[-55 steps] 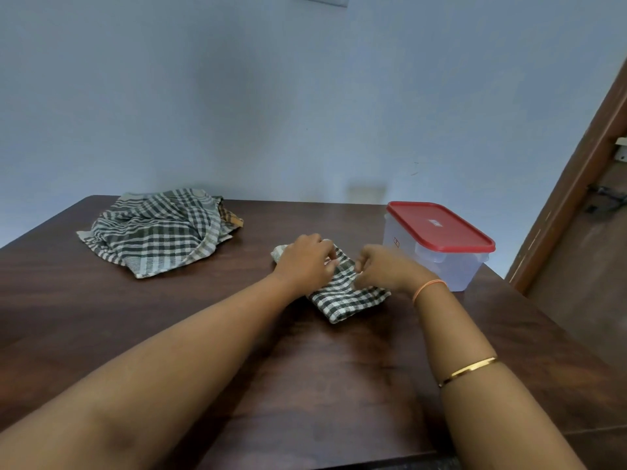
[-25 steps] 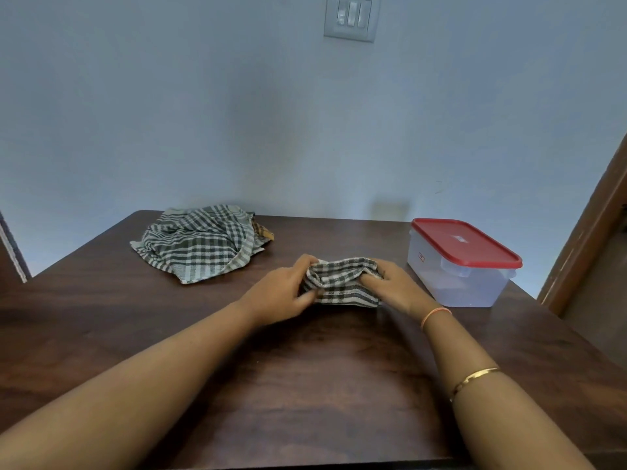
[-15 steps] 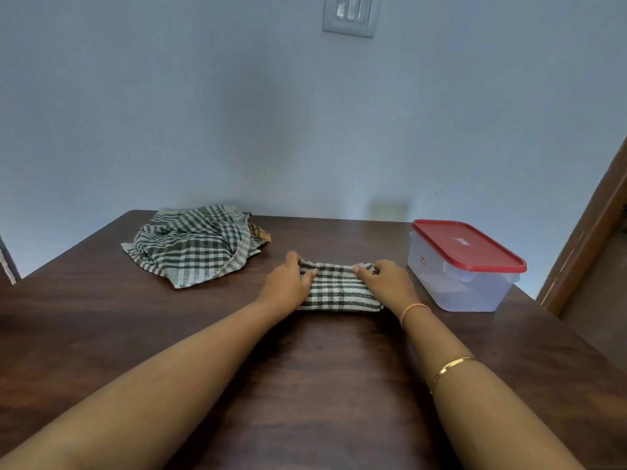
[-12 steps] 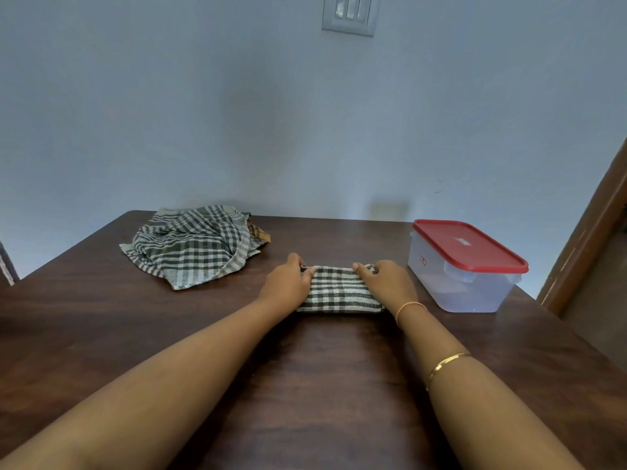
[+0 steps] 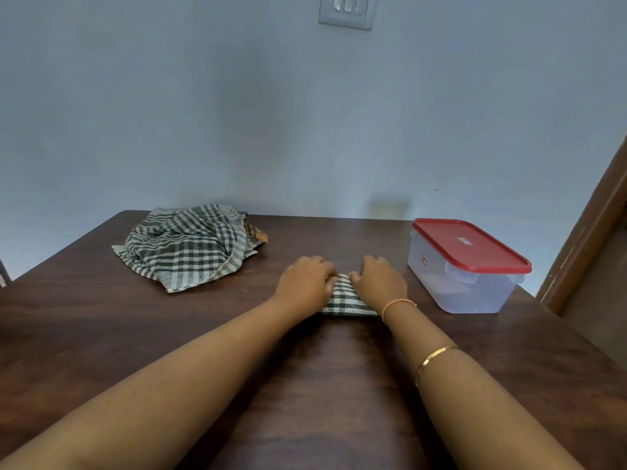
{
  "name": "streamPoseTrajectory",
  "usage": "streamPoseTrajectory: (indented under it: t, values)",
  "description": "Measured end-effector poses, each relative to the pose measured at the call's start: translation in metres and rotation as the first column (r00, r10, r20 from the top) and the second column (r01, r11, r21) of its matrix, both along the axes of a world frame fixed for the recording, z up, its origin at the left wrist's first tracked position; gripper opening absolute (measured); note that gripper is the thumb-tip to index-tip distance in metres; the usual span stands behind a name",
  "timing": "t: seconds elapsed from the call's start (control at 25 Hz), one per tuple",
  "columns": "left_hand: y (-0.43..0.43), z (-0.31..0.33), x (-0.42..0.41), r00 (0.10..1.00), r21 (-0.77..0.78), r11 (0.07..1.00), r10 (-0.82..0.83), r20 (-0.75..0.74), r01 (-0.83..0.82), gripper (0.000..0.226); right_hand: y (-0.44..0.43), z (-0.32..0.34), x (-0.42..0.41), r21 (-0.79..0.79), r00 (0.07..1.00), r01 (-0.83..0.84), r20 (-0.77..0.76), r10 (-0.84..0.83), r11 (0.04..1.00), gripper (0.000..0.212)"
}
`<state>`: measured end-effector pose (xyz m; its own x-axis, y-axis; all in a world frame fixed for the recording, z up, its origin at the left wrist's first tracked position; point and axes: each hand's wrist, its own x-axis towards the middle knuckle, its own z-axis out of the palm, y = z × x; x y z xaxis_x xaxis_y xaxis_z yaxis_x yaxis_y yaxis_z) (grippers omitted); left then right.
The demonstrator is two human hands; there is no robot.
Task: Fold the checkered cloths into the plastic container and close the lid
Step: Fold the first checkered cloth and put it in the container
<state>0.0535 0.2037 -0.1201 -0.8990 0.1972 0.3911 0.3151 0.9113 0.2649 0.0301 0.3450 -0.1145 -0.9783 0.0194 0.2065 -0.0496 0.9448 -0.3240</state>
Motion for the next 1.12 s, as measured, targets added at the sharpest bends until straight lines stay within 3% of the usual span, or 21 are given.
streamPoseTrajectory:
  t: [0.12,0.24,0.32,0.44,0.48,0.56,0.68,0.76,0.96,1.12]
  values:
    - [-0.005,-0.014,-0.008,0.979,0.107,0.990,0.067,0.192,-0.089,0.025,0.005,-0.004,-0.004,-0.040,0.994,0.041,0.104,-0.036,0.998,0.039]
    - [-0.006,-0.012,-0.012,0.956,0.147,0.981,0.078,0.283,-0.124,0.024,0.006,-0.004,-0.006,-0.058,0.991,0.046,0.126,-0.039,0.997,0.042]
    - [-0.001,-0.006,-0.008,0.974,0.093,0.988,0.106,0.200,-0.127,0.024,0.005,-0.002,-0.002,-0.074,0.996,0.041,0.078,-0.035,0.996,0.044]
    - [0.013,0.003,-0.006,0.983,0.116,0.991,0.088,-0.162,-0.069,0.025,0.012,0.016,0.006,-0.099,0.985,0.000,-0.169,-0.017,0.995,0.035]
    - [0.024,0.009,-0.003,0.977,0.165,0.986,0.055,-0.206,-0.020,0.028,0.019,0.025,0.009,-0.094,0.968,-0.014,-0.249,-0.010,0.995,0.029]
    - [0.050,0.017,0.003,0.974,0.242,0.967,-0.030,-0.224,0.085,0.039,0.033,0.045,0.013,-0.036,0.934,-0.026,-0.356,0.012,0.999,0.025]
    - [0.098,0.023,0.015,0.972,0.380,0.894,-0.226,-0.072,0.236,0.048,0.060,0.071,0.022,0.135,0.916,0.032,-0.400,0.025,0.990,0.028]
    - [0.130,0.019,0.017,0.932,0.496,0.829,-0.350,0.099,0.259,0.056,0.079,0.079,0.028,0.216,0.936,0.104,-0.352,-0.022,0.971,0.029]
    - [0.171,0.006,0.011,0.900,0.618,0.780,-0.336,0.278,0.100,0.097,0.113,0.070,0.036,0.189,0.993,0.113,0.023,-0.119,0.976,0.040]
    - [0.182,-0.015,-0.011,0.908,0.679,0.734,-0.297,0.297,0.018,0.111,0.119,0.069,0.040,0.316,1.000,0.002,0.005,-0.003,0.949,0.027]
